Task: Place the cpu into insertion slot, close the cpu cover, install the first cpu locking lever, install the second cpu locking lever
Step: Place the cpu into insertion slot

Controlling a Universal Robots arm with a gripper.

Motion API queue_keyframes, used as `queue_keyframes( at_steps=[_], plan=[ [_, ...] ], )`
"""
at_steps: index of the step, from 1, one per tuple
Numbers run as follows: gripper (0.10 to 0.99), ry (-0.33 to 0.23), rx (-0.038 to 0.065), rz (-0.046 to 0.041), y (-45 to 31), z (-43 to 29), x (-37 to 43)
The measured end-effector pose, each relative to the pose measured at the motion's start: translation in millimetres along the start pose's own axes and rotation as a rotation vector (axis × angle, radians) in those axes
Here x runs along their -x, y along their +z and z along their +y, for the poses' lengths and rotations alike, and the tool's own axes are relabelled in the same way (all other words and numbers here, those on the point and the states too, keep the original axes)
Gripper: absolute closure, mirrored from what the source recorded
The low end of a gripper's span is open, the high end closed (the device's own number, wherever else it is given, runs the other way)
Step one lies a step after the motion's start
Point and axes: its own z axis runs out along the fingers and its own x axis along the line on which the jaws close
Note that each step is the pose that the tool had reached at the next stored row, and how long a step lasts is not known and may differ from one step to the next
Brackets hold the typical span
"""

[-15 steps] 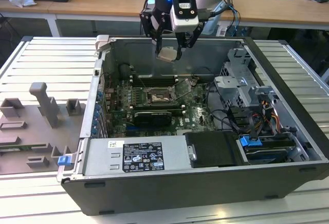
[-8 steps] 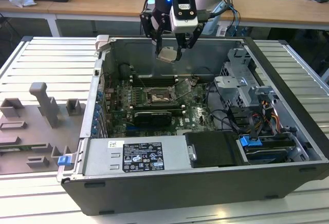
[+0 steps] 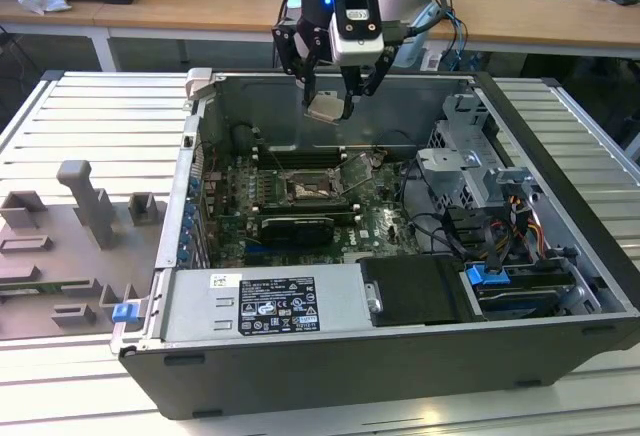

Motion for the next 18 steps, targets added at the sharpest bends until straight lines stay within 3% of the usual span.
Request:
queue_keyframes(
  at_steps=[18],
  plan=[
    [0.545,0.041,0.001,-0.0037,5.7,-0.5,0.1]
  ],
)
